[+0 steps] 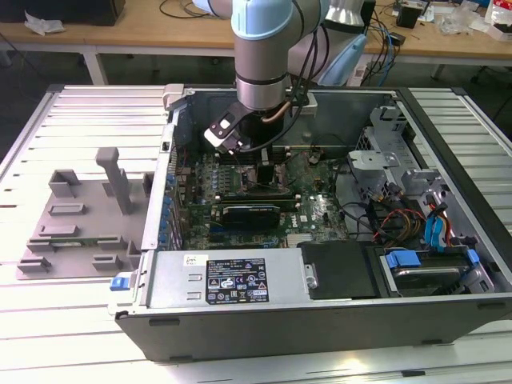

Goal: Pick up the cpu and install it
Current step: 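Place the cpu into insertion slot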

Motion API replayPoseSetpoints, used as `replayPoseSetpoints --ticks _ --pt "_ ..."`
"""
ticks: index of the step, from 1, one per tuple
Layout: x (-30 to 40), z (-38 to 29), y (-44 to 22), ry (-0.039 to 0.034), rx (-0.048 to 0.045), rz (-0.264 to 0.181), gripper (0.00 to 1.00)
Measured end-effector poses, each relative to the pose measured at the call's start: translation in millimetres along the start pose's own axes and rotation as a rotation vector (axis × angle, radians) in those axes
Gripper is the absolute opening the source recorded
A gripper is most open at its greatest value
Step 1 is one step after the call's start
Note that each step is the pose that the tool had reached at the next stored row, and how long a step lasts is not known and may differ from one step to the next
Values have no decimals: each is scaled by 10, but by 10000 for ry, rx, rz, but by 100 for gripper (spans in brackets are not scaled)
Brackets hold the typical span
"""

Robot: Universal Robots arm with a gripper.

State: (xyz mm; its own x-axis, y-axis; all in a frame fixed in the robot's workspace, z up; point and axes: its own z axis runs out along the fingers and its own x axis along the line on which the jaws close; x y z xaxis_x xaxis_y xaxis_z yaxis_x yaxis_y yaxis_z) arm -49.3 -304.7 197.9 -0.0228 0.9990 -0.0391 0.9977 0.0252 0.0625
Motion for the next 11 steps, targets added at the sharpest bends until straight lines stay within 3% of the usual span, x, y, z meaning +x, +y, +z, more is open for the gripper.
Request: replayPoseSetpoints --ticks 11 --pt "3 2 31 0 0 5 55"
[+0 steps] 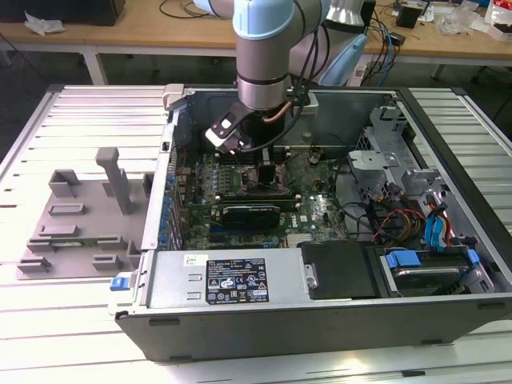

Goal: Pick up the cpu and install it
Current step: 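Place the cpu into insertion slot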

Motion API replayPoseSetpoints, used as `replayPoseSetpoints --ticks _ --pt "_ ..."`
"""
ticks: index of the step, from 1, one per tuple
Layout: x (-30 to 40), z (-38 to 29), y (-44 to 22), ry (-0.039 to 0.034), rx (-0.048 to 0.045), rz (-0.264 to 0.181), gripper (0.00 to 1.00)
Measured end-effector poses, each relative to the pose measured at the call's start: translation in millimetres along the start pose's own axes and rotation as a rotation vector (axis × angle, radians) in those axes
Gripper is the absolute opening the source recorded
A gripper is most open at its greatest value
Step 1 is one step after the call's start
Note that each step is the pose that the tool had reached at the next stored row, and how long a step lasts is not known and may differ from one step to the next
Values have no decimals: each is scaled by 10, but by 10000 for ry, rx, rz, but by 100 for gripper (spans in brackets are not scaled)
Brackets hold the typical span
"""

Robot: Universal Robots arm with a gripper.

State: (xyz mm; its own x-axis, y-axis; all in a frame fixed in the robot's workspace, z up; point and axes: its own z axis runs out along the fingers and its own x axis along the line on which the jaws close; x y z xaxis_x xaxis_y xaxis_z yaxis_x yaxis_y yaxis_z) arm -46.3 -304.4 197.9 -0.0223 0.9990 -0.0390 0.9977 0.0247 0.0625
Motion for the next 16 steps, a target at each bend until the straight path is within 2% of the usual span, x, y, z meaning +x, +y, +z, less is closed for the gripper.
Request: replayPoseSetpoints --ticks 16 --pt "1 14 -12 0 -4 1 55"
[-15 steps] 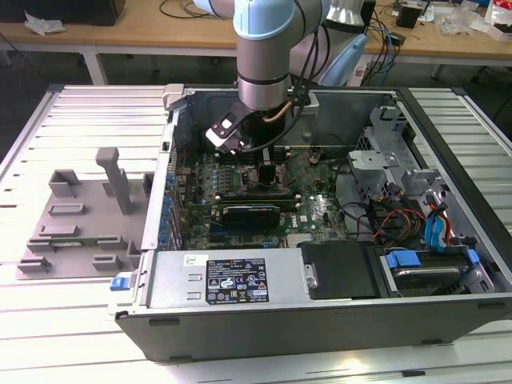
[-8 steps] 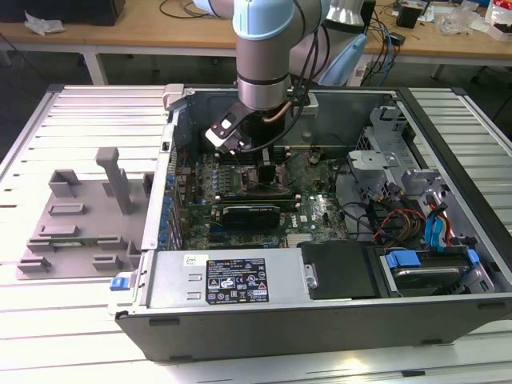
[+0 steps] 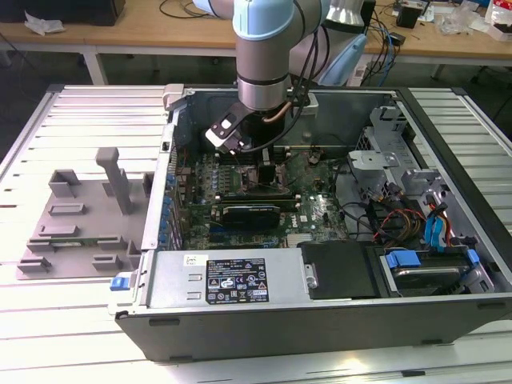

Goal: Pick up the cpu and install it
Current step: 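Place the cpu into insertion slot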

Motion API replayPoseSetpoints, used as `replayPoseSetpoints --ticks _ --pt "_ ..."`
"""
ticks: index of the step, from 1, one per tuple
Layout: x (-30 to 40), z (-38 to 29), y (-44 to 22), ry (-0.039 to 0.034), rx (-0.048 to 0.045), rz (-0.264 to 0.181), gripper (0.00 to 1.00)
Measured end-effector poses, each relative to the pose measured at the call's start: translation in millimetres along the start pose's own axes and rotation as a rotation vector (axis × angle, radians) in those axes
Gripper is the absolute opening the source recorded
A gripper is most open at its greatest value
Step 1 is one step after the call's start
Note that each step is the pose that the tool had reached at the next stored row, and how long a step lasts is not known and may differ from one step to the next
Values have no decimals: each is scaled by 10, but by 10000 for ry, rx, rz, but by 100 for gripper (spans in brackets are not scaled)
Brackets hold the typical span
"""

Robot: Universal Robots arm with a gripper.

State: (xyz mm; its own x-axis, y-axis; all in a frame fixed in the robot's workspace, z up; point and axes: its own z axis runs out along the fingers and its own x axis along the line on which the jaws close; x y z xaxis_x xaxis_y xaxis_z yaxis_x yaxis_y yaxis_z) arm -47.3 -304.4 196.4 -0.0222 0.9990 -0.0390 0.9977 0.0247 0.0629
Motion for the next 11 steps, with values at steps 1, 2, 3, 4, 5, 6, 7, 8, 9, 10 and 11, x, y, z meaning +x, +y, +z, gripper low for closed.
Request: replayPoseSetpoints --ticks 1,2,3,4,5,6,7,8,9,10,11 --pt "1 1 0 5 -2 0 55" --pt "1 1 0 4 -1 0 62" --pt "0 0 0 1 1 -1 62" --pt "0 0 0 -1 2 0 62" --pt "0 0 0 17 2 0 62" --pt "0 0 6 44 -1 -28 62" --pt "0 2 19 65 -5 -60 62" --pt "-1 2 24 69 -3 -71 62" --pt "-1 0 24 67 -2 -70 62" --pt "-2 -17 25 67 -2 -70 62" --pt "-2 -30 26 67 -2 -70 62"
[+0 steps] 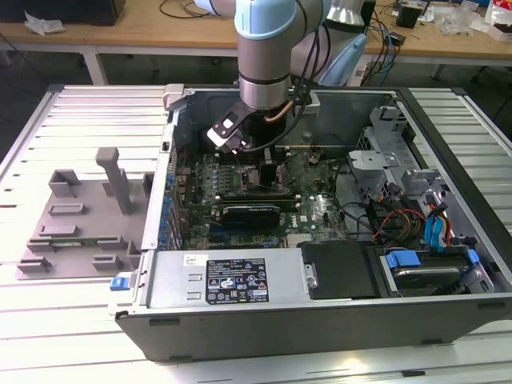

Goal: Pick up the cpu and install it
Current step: 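Place the cpu into insertion slot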

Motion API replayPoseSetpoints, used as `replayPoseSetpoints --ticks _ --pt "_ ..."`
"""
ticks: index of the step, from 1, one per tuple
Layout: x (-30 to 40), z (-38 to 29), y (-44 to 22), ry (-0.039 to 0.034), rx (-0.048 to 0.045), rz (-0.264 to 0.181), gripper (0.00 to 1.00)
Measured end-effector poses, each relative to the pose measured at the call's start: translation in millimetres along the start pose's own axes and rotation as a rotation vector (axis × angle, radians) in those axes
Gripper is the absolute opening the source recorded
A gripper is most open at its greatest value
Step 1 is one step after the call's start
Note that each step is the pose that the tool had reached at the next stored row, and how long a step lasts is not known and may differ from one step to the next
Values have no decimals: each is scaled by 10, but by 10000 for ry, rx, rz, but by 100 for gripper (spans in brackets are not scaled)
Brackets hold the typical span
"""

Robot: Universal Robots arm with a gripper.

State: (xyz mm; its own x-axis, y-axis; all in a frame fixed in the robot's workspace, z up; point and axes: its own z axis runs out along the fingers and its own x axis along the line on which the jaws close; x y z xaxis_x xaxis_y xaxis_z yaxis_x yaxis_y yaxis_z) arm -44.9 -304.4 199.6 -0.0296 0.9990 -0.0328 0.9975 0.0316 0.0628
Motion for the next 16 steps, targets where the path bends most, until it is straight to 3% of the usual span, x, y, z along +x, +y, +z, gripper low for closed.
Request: replayPoseSetpoints --ticks 4,7,8,9,12,14,16 --pt "-1 -52 4 2 -2 -1 62" --pt "-2 -56 4 2 -1 -1 60" --pt "-2 -57 4 1 -1 -1 53" --pt "-2 -57 4 2 -1 -1 53" --pt "-2 -60 4 2 -1 -1 23" --pt "-2 -61 4 1 -1 -1 11" --pt "-2 -62 4 2 -1 -1 11"
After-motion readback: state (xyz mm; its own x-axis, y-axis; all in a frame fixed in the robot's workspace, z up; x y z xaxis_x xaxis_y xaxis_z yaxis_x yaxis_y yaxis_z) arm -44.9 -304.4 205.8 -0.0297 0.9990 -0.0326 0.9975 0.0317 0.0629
